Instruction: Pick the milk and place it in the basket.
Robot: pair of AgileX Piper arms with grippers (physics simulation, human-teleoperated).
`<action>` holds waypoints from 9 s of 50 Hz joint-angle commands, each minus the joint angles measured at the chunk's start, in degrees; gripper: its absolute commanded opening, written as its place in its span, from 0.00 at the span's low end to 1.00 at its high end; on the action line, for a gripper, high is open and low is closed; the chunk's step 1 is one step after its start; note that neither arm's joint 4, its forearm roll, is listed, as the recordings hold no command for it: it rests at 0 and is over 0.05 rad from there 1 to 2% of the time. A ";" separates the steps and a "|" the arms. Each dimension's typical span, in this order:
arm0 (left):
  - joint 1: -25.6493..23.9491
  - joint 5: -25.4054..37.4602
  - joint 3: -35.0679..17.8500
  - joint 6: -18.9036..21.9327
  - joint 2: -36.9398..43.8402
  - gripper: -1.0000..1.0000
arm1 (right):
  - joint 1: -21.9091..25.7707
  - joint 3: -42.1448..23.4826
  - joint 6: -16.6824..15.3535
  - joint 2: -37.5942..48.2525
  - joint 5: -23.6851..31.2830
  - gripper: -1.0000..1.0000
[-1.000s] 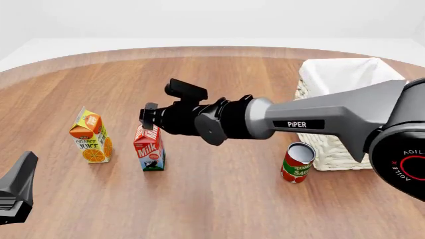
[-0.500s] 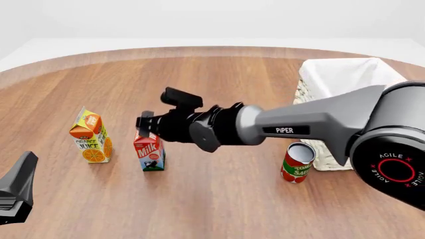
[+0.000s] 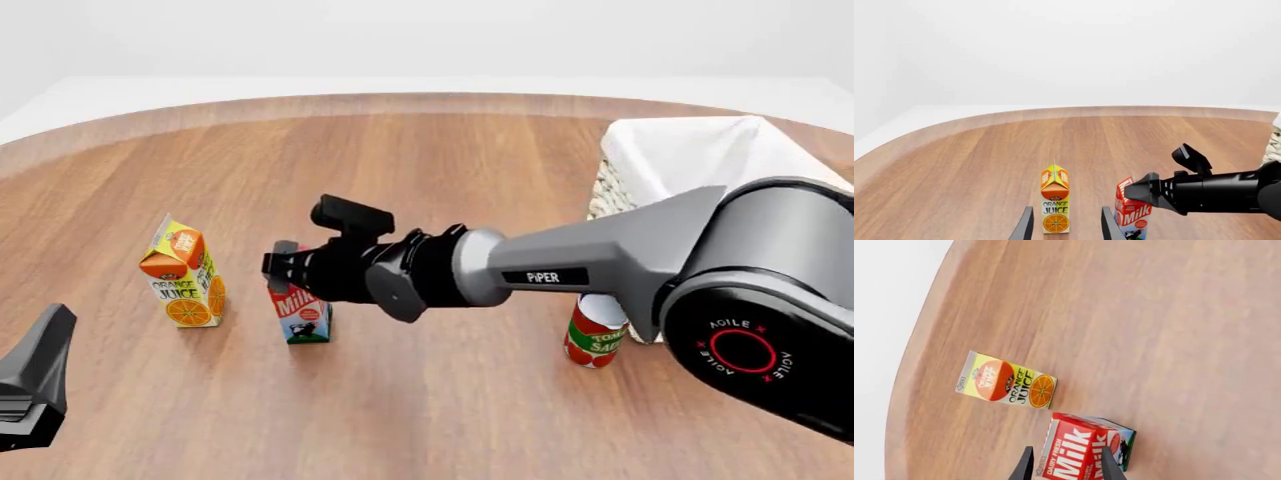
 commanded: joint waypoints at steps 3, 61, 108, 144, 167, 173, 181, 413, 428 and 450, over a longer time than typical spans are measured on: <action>0.00 0.00 0.00 0.00 0.00 1.00 | 0.41 -0.66 0.86 2.09 -0.44 1.00; 0.00 0.00 0.00 0.00 0.00 1.00 | -3.83 13.51 -9.33 -19.57 -7.00 0.00; 0.00 0.00 0.00 0.00 0.00 1.00 | -12.28 33.91 -12.32 -49.18 -8.29 0.00; 0.00 0.00 0.00 0.00 0.00 1.00 | -23.51 35.08 -17.67 -70.07 5.83 0.00; 0.00 0.00 0.00 0.00 0.00 1.00 | -30.21 31.75 -22.26 -77.07 14.88 0.00; 0.00 0.00 0.00 0.00 0.00 1.00 | -32.38 31.26 -23.35 -77.80 15.68 0.00; 0.00 0.00 0.00 0.00 0.00 1.00 | -35.12 31.00 -24.26 -78.61 16.54 0.00; 0.00 0.00 0.00 0.00 0.00 1.00 | -56.50 33.69 -23.35 -38.49 -9.50 0.00; 0.00 0.00 0.00 0.00 0.00 1.00 | -56.50 34.52 -22.59 -37.98 -9.94 0.00; 0.00 0.00 0.00 0.00 0.00 1.00 | -56.91 35.96 -22.11 -36.98 -10.58 0.00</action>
